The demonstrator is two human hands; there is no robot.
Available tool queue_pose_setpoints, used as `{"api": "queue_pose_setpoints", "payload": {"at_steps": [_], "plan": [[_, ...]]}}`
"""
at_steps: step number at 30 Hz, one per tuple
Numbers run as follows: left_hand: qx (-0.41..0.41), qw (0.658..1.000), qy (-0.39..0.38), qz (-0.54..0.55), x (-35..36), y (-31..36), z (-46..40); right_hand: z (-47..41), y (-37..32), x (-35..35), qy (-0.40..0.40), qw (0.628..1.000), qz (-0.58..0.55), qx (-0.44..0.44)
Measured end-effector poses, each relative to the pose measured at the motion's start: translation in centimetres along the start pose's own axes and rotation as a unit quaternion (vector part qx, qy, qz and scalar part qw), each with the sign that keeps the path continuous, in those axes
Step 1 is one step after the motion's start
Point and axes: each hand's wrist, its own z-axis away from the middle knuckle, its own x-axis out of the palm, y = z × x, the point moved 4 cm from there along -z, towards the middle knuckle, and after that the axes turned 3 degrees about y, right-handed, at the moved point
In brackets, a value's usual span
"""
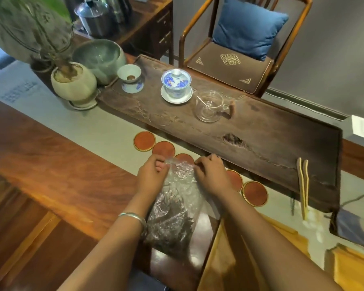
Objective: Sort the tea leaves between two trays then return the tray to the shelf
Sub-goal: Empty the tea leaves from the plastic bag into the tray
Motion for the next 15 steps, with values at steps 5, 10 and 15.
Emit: {"api": "queue_pose_setpoints", "payload": {"at_steps": [5,10,15], "plan": [[-0.01,0.997,-0.005,0.075,-1.0,1.1,1.0,1.1,-0.8,-1.7,-0.065,0.996,-0.053,-0.044],[-0.004,0.992,-0.023,0.122,-3.3,3.2,3.3,4.7,-2.1,-5.3,-0.059,0.981,-0.186,-0.01],[0.017,0.996,0.028,0.078,-7.1,5.7,8.0,9.8,-4.4,-8.5,-0.044,0.949,-0.307,0.046]]}}
